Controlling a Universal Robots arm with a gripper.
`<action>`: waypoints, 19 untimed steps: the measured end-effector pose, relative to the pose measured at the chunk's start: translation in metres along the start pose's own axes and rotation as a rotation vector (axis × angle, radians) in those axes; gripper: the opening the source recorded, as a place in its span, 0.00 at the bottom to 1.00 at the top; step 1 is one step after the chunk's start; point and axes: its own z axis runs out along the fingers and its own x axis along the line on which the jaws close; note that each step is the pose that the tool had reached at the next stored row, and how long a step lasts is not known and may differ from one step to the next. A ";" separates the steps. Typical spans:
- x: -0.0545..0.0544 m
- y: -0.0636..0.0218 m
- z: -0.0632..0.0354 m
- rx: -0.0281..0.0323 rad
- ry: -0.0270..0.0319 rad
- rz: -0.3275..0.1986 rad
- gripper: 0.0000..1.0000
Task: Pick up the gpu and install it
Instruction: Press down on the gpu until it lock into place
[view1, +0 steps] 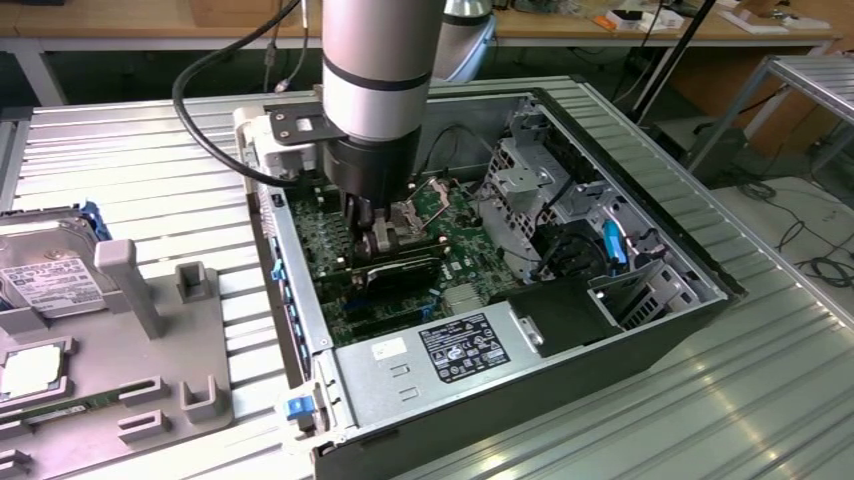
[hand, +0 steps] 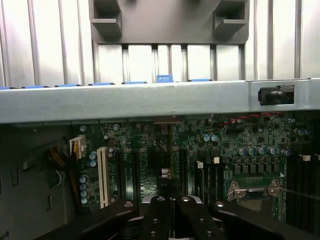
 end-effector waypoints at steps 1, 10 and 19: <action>0.000 0.0007 -0.0017 -0.0003 0.0001 0.000 0.11; 0.000 0.0174 -0.0128 -0.0007 0.0001 0.000 0.11; 0.000 0.0228 -0.0165 -0.0371 0.0001 0.001 0.11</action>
